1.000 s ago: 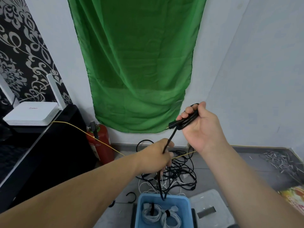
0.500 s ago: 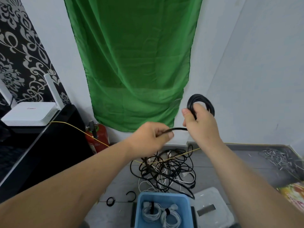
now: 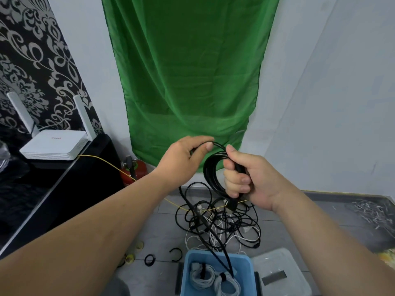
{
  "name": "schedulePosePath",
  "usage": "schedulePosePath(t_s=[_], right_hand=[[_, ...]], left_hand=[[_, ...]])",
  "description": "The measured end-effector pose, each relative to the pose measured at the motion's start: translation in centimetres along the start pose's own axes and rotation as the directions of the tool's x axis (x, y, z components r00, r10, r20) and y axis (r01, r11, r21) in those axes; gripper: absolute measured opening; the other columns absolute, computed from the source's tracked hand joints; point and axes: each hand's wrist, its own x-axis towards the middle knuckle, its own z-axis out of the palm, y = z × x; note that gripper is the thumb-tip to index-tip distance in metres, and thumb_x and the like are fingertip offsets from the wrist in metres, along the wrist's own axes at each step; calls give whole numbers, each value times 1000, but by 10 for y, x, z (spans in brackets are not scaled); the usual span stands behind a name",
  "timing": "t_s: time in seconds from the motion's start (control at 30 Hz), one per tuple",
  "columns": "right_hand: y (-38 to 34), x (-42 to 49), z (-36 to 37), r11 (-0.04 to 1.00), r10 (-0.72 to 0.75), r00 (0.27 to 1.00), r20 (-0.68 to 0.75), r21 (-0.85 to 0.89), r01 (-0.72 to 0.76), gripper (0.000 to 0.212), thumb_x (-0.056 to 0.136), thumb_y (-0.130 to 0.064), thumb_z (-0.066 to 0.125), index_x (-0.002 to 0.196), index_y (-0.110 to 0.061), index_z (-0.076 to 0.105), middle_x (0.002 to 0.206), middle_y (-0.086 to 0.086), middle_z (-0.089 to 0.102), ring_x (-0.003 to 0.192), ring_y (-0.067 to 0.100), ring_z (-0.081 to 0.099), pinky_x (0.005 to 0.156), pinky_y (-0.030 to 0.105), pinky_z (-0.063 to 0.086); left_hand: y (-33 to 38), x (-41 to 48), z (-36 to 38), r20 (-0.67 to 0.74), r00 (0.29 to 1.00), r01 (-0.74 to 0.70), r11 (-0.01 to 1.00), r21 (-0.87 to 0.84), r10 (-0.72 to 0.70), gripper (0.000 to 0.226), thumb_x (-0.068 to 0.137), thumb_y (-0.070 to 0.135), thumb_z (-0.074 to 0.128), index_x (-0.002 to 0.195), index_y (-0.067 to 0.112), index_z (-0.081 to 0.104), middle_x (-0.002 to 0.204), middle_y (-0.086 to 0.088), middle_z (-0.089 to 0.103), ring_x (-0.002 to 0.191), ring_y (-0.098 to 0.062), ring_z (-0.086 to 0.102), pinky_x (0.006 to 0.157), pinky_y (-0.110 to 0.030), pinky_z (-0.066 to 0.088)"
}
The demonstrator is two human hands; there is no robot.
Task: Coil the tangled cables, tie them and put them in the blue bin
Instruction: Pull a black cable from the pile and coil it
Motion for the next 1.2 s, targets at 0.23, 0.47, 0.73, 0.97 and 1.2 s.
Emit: schedulePosePath(t_s=[0.23, 0.47, 0.73, 0.97, 1.2], right_hand=[[-6, 4, 1, 886, -129, 986, -102, 435, 161, 41, 106, -46, 44, 73, -21, 47, 46, -9, 23, 40, 11, 22, 51, 28, 33], [-6, 19, -11, 719, -153, 902, -405, 580, 382, 43, 108, -48, 37, 75, -23, 45, 56, -6, 32, 47, 13, 31, 64, 30, 36], [-6, 25, -32, 916, -291, 634, -717, -17, 401, 39, 110, -45, 36, 84, -17, 44, 54, -1, 50, 54, 18, 45, 65, 32, 43], [17, 21, -58, 530, -638, 615, -464, -843, -87, 43, 102, -51, 47, 88, -10, 47, 76, 9, 67, 74, 30, 62, 74, 46, 51], [13, 11, -31, 699, -396, 850, -349, -715, 32, 50, 107, -50, 37, 77, -13, 50, 53, -1, 51, 46, 15, 43, 53, 30, 37]], left_hand=[[0, -20, 22, 313, 897, 387, 896, -219, -312, 25, 109, 41, 39, 108, 26, 59, 68, 2, 64, 58, -19, 59, 59, -35, 50], [2, -42, 56, 550, 746, 464, 885, -28, -374, 19, 106, 17, 43, 125, 18, 47, 76, -1, 65, 62, -17, 61, 60, -26, 50], [15, -59, 69, 742, 551, 616, 786, -52, -382, 16, 105, 18, 51, 116, 8, 55, 69, -3, 53, 43, -14, 53, 45, -26, 51], [22, -33, 39, 534, 834, 95, 990, 107, -138, 19, 101, 29, 60, 91, 15, 68, 68, 2, 58, 57, -8, 47, 56, -26, 43], [18, -2, 0, 5, 993, -121, 982, 143, 122, 21, 84, 49, 74, 87, 29, 74, 66, 8, 66, 61, -14, 58, 57, -36, 51]])
